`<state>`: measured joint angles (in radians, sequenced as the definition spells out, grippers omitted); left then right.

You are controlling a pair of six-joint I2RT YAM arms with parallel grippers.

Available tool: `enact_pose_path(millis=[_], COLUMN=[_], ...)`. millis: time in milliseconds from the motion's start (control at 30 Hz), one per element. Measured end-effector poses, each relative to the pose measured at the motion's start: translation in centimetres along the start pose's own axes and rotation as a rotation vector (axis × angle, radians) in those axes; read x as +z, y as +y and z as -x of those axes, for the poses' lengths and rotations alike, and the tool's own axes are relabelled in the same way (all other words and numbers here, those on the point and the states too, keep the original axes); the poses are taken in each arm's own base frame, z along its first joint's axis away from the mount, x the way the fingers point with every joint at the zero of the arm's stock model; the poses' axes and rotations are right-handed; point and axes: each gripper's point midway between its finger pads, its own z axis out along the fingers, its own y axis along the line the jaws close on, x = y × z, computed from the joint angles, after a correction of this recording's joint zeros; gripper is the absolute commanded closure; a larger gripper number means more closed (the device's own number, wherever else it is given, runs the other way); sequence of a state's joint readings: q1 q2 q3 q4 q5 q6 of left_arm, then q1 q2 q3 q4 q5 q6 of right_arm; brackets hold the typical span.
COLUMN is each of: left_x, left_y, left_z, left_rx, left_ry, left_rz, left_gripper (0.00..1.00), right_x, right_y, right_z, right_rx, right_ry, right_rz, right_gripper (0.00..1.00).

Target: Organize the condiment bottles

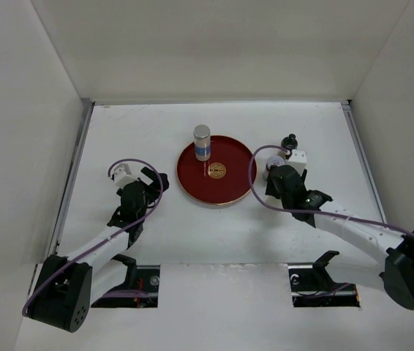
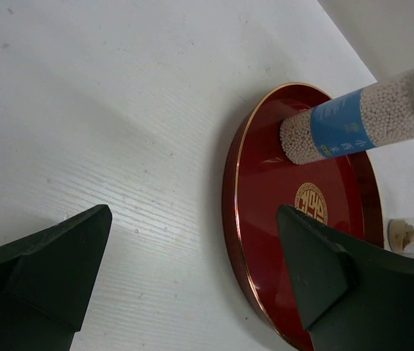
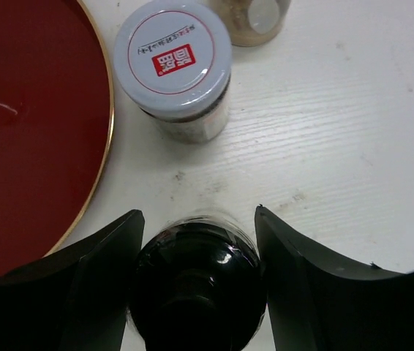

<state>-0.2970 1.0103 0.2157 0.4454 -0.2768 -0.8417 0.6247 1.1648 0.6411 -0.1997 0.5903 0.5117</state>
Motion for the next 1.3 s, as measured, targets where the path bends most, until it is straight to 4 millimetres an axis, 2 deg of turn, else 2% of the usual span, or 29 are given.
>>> enact_pose_path(millis=[100,200,333,400,500,600,700,767,833,933,1100,1200,1300], left_x=[0.0,0.0,0.0,0.0,0.0,0.0,0.1,0.1,0.1,0.1,0.2,0.2,0.2], left_y=[0.0,0.0,0.0,0.1,0.2,0.2,0.3,0.5,0.6,0.8,0.8,0.9,0.9], left_z=[0.0,0.0,0.0,0.1,0.2,0.5,0.7,0.8,0.8,0.8,0.8,0.8,0.9], left_rx=[0.000,0.000,0.000,-0.001,-0.003,-0.010,-0.017,-0.022,-0.026,-0.030,-0.036,-0.038,-0.040], left_ry=[-0.001,0.000,-0.001,-0.002,-0.006,-0.015,-0.017,-0.019,-0.020,-0.018,-0.016,-0.017,-0.017], left_rz=[0.001,0.001,0.001,0.003,0.006,0.006,0.010,0.013,0.016,0.019,0.019,0.020,0.021], left_gripper=[0.00,0.00,0.00,0.00,0.00,0.00,0.00,0.00,0.00,0.00,0.00,0.00,0.00], right_x=[-1.5,-2.8,-2.9,-2.3,-1.2,0.0,1.2,1.9,2.5,2.6,1.8,0.2,-2.0], right_y=[0.2,2.7,8.8,12.4,17.9,22.7,26.3,27.8,28.8,30.1,30.7,28.3,23.6], right_z=[1.3,3.8,6.6,6.9,5.7,3.6,1.6,0.5,0.4,1.1,2.5,3.5,6.1], right_rx=[-0.019,-0.012,-0.016,-0.037,-0.097,-0.174,-0.232,-0.257,-0.266,-0.246,-0.213,-0.197,-0.142], right_ry=[-0.032,-0.080,-0.127,-0.134,-0.122,-0.103,-0.084,-0.073,-0.080,-0.096,-0.133,-0.144,-0.189], right_rz=[0.012,0.081,0.203,0.261,0.340,0.392,0.433,0.449,0.455,0.475,0.501,0.504,0.487], right_gripper=[0.45,0.45,0.45,0.45,0.45,0.45,0.43,0.39,0.31,0.10,0.00,0.00,0.00])
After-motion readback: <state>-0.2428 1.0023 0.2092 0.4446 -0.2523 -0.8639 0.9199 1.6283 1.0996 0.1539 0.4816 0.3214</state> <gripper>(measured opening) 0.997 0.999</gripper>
